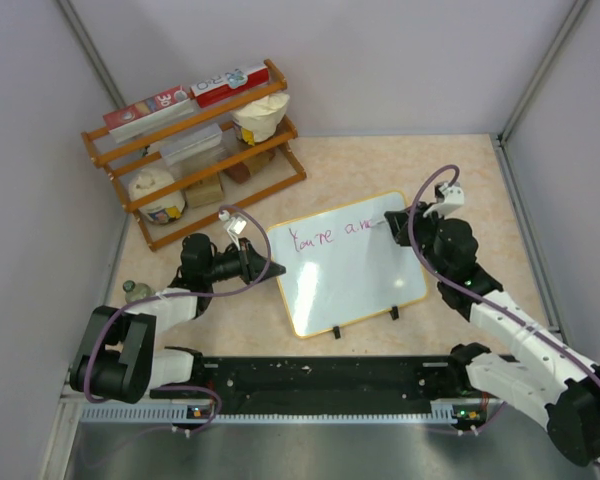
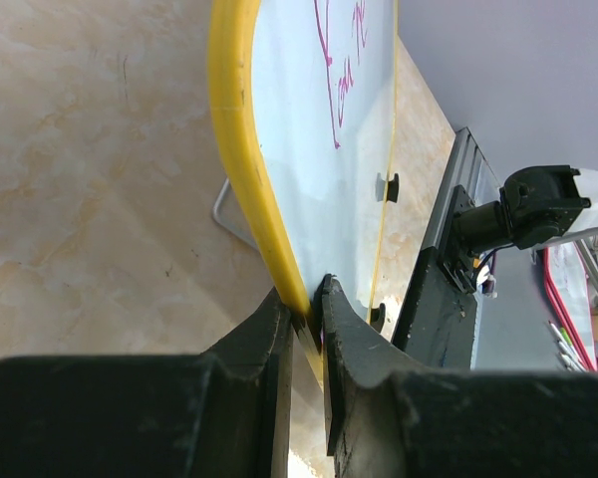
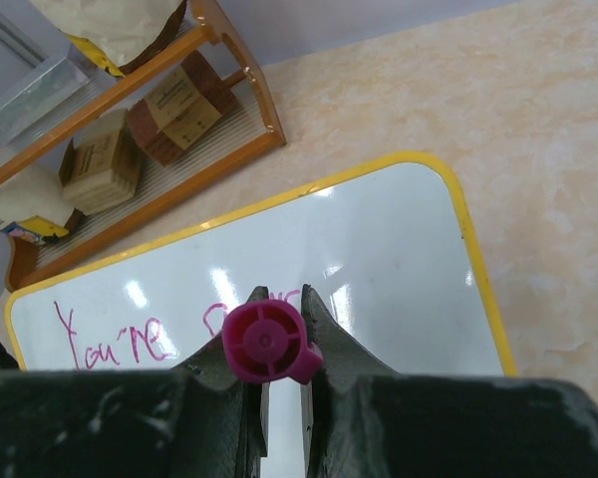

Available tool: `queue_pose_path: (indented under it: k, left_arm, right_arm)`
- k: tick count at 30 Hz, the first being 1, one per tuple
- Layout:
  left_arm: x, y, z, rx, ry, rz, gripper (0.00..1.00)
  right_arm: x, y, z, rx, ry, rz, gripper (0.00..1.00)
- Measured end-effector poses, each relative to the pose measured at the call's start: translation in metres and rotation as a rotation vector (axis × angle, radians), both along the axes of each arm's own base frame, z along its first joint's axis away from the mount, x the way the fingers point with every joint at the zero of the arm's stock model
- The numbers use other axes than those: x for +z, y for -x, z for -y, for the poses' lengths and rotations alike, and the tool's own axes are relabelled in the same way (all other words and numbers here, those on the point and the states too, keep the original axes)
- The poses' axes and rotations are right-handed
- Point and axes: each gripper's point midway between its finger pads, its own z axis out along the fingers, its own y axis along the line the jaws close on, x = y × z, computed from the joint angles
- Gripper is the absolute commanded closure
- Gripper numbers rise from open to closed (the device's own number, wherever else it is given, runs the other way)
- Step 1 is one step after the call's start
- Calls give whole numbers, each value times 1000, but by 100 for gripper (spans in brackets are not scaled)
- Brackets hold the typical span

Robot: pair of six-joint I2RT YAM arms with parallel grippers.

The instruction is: Write a sentence on the whiteboard

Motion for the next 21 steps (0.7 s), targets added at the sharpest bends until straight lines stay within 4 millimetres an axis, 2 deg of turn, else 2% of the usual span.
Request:
queue_pose_path:
  k: [21]
  left_arm:
    - [0, 0, 0, 0, 0, -1, 100]
  right_arm:
    - [-1, -3, 5, -32, -3, 2, 100]
